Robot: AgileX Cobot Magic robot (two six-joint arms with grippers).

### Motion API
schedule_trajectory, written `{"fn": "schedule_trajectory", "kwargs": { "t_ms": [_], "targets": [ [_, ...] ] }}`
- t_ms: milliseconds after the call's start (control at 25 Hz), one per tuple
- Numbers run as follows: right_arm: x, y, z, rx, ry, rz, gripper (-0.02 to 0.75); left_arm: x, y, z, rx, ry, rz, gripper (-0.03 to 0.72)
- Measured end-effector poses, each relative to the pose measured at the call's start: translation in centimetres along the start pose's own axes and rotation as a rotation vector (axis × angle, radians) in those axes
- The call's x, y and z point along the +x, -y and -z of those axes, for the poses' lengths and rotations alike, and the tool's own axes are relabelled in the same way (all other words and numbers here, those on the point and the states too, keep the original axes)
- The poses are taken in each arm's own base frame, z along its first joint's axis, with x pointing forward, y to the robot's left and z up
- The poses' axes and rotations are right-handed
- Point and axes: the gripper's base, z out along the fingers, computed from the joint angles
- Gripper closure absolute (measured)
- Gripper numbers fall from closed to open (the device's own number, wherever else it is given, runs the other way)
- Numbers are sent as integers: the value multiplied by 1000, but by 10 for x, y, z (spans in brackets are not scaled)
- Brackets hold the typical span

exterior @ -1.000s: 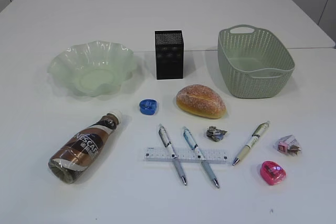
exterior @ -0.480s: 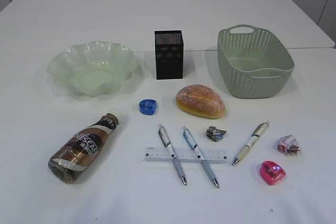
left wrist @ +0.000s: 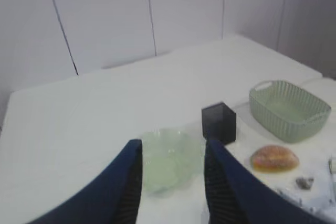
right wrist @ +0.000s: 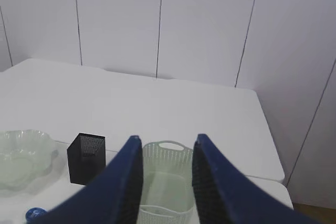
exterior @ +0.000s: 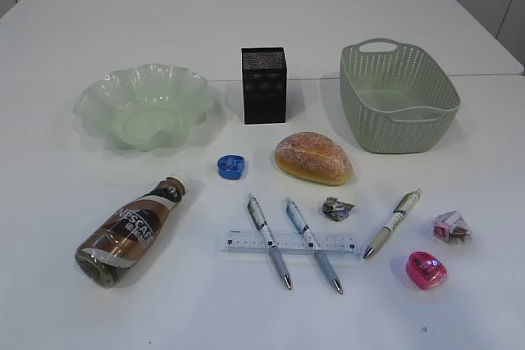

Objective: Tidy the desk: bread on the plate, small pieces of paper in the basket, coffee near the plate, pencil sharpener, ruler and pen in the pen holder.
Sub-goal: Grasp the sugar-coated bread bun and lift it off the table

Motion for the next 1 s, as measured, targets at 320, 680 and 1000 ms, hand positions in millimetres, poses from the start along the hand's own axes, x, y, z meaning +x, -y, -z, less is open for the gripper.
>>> {"fn": "schedule_trajectory", "kwargs": {
  "t_ms": [320,680,1000],
  "targets": [
    [5,-17,-65,-161,-343,75,468,17,-4,-73,-40,-375,-55,413],
    [28,-31,-102,-257,-559,96,468,22,-2,-102,-48,-442,-15,413],
    [52,-39,-145,-288,-706,128,468,32,1,-129,-50,-520,1,413]
  ]
}}
